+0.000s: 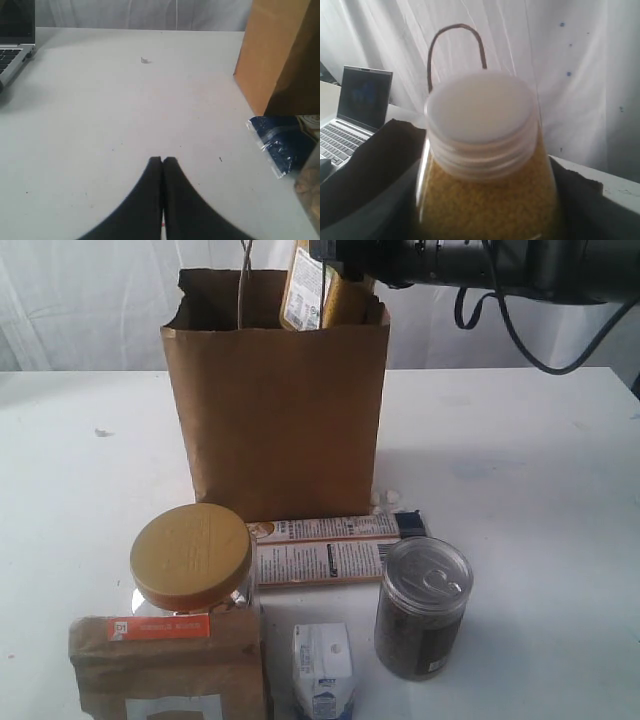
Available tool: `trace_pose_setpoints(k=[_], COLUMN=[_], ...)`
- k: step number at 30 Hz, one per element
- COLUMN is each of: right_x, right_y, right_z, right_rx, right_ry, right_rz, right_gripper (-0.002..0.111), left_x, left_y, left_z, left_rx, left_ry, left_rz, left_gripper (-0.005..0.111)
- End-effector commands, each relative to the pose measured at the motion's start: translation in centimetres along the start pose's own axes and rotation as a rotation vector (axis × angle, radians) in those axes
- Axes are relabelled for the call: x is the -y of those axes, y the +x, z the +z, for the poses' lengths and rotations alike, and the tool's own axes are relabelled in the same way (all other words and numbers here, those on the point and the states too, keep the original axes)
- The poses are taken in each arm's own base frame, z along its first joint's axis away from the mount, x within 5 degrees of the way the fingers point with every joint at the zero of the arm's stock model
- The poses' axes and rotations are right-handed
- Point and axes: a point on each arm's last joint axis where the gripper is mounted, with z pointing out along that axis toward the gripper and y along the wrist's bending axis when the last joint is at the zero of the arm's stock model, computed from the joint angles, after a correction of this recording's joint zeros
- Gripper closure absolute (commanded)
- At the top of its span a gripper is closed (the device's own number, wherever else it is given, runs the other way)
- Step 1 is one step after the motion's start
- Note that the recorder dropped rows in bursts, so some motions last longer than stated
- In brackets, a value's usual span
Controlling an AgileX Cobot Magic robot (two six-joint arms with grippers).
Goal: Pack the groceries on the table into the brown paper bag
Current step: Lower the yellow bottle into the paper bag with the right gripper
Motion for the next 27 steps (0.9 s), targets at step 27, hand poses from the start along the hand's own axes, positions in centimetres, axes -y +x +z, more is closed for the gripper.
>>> trace_pose_setpoints(k=[27], right_x=[0.7], right_y=[1.3], right_z=[0.8], right_rx=[-0.078], right_ry=[0.012], right_rz=[-0.052], right_gripper=[0.07], left_x=[0.0], left_y=[0.0], left_z=[0.0], left_rx=[0.002], left_ry=[0.003], left_rz=[-0.005], left_gripper=[0.107])
